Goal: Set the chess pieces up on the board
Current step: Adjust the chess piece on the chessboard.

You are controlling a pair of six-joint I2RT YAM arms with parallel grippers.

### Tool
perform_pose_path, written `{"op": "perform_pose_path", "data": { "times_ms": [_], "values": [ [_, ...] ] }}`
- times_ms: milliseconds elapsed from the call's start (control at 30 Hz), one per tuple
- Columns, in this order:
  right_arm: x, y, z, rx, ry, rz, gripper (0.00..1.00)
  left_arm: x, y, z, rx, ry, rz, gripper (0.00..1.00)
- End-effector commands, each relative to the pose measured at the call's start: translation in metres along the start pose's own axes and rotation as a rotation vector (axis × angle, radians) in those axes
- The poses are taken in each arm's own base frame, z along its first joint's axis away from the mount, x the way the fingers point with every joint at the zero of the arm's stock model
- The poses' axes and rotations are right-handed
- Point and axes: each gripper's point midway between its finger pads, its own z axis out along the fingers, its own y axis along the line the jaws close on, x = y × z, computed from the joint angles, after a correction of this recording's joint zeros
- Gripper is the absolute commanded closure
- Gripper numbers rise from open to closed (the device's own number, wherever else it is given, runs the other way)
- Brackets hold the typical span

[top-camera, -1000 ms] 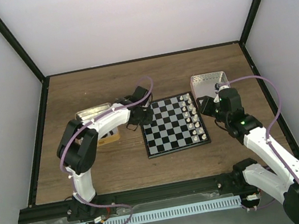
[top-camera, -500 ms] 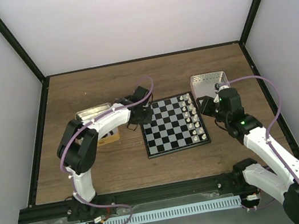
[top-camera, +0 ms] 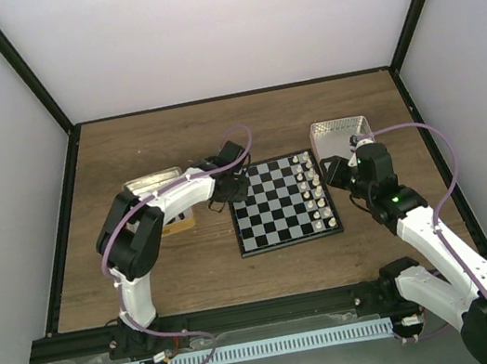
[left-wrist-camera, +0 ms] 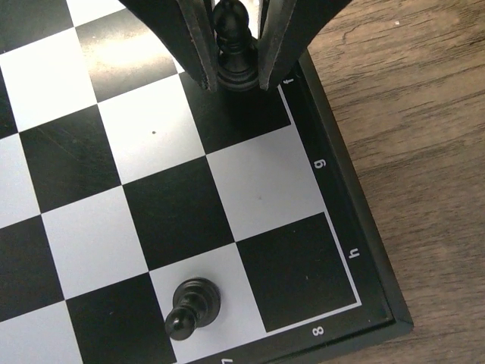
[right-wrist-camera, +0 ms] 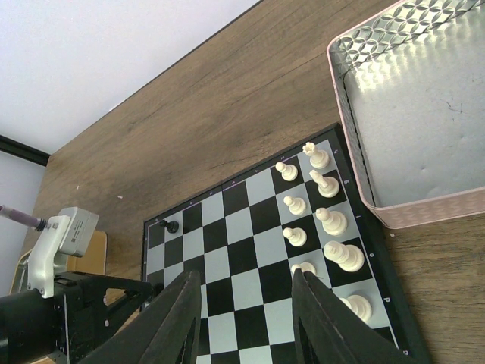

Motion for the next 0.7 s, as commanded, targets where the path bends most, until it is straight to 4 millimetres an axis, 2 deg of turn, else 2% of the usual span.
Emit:
{"op": "perform_pose_path", "data": {
  "times_ms": [0,233,367,433,500,600,667],
  "values": [
    [-0.005,0.005,-0.002,-0.010,-0.014,-0.004,0.66,-0.011,-0.009,0.002,0.023,-0.034,-0.001,0.83],
    [-0.004,0.004,-0.002,-0.006,-0.014,-0.004,0.66,-0.014,-0.008,0.005,0.009,-0.036,0.002,0.85],
    [-0.005,0.005,-0.003,-0.007,-0.015,-0.005,0.66,-0.015,-0.006,0.003,0.000,-0.043,0.002,0.82],
    [-0.005,0.005,-0.004,-0.008,-0.017,-0.004,0.66,-0.017,-0.007,-0.001,0.004,-0.046,0.002,0.77],
    [-0.007,0.007,-0.005,-0.012,-0.022,-0.003,0.66,-0.021,-0.010,-0.009,0.020,-0.055,0.005,0.65],
    [-0.010,0.008,-0.008,-0.014,-0.038,-0.004,0.66,-0.034,-0.012,-0.032,0.038,-0.108,-0.002,0.53],
    [-0.011,0.008,-0.009,-0.016,-0.042,-0.004,0.66,-0.044,-0.009,-0.049,0.037,-0.152,-0.012,0.49]
  ]
}}
